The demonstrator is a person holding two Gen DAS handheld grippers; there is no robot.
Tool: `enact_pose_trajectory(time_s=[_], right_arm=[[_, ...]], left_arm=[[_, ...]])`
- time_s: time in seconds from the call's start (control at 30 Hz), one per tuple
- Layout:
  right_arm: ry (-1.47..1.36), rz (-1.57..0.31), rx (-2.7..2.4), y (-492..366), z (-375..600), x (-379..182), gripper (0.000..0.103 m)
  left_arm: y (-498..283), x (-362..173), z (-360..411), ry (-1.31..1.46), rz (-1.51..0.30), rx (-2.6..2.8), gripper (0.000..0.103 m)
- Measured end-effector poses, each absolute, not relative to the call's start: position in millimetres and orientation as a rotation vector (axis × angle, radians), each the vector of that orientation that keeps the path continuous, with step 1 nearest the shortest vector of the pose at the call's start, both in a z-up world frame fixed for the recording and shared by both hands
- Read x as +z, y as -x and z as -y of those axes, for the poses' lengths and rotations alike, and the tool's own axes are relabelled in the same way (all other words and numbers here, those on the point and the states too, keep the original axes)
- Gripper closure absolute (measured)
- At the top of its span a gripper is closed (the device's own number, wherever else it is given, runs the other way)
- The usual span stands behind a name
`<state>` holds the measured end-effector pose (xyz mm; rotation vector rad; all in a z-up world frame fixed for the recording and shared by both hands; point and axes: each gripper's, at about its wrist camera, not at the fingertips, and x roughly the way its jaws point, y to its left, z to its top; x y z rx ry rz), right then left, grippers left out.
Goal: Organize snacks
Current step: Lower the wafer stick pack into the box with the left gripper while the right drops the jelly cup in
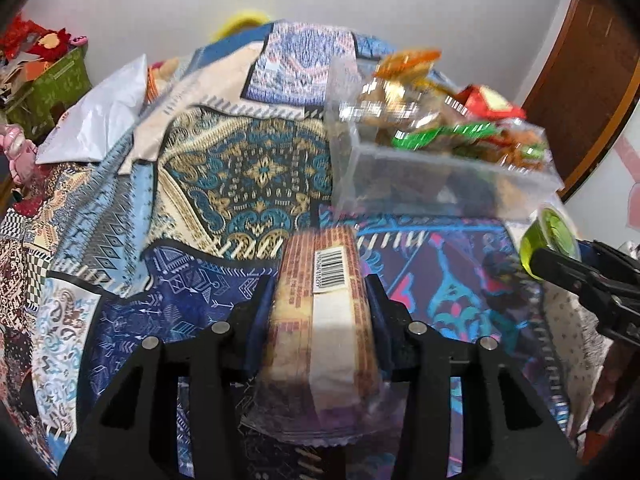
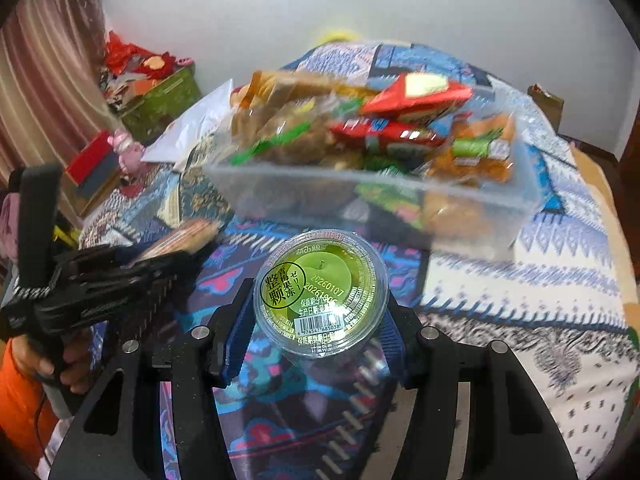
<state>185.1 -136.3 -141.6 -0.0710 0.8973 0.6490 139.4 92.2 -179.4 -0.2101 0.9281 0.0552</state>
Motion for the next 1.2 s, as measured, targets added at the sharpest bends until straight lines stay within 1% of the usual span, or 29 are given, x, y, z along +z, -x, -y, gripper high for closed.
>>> enact_pose_trajectory(time_s=[0.27, 0.47, 0.63, 0.97, 1.2], right_arm=[[0.042, -0.824, 0.602, -198, 151, -117, 0.050], [0.001, -0.785, 0.585, -216, 158, -102, 0.050], [-0.008, -0.767, 0.581, -234, 156, -97, 0.050], [0.014, -0.766, 0.558, -275, 155, -96, 0.050], [0.031, -0.791, 0.570, -288, 149, -105, 0.050]], left_arm=[[-137, -131, -78, 0.190, -0.802, 0.020, 0.058], [-159, -102, -57, 0.197, -0.720, -0.039, 0.058], [-187, -89, -42, 0.215, -0.682, -0.074, 0.059], [-256, -82, -13, 0.204, -0.675, -0.112, 0.058], [-293, -113, -8, 0.189, -0.764, -0.082, 0.058]])
